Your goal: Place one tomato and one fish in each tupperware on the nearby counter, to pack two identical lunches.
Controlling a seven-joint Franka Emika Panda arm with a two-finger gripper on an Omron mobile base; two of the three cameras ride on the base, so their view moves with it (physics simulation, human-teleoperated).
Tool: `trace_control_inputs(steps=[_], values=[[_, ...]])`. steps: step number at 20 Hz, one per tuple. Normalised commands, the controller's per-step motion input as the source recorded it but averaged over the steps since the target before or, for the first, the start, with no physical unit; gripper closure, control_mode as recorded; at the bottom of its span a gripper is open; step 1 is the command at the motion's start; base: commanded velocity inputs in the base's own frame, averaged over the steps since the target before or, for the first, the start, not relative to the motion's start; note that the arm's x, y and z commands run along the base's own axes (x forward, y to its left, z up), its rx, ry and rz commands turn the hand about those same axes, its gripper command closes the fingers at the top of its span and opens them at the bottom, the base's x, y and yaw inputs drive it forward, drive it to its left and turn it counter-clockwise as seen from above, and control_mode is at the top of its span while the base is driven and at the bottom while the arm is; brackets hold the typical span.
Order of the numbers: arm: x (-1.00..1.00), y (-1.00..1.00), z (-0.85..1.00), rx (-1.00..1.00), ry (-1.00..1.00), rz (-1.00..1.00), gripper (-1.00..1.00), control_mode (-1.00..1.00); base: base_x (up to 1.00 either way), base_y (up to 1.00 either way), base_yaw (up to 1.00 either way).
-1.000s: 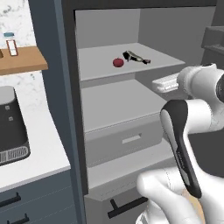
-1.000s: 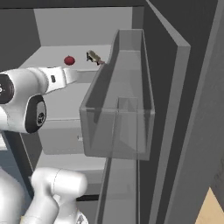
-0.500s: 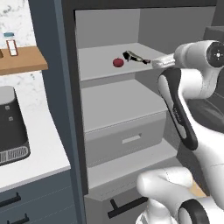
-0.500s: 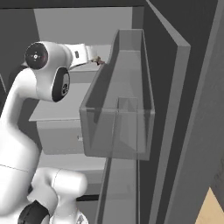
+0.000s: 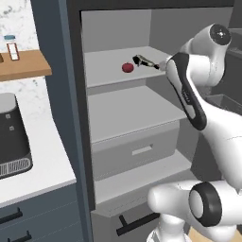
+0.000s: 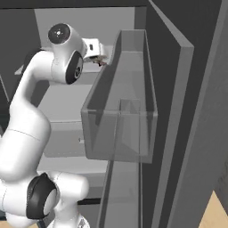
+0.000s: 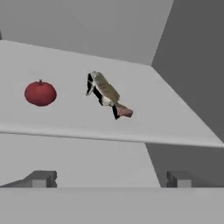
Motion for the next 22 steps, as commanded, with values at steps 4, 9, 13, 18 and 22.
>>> trace_control_inputs(steps=[4, 9, 13, 18, 22], values=[[1.00, 0.01, -0.51, 0.00, 0.23, 0.13, -1.00, -1.00, 0.00, 0.00, 0.00], [1.00, 0.00, 0.06, 0.00, 0.17, 0.12, -1.00, -1.00, 0.00, 0.00, 0.00], [0.82, 0.00, 0.18, 0.00, 0.16, 0.11, -1.00, -1.00, 0.00, 0.00, 0.00], [0.40, 0.00, -0.14, 0.00, 0.05, 0.08, -1.00, -1.00, 0.00, 0.00, 0.00], [0.00, 0.04, -0.34, 0.00, 0.00, 0.07, -1.00, -1.00, 0.00, 0.00, 0.00]])
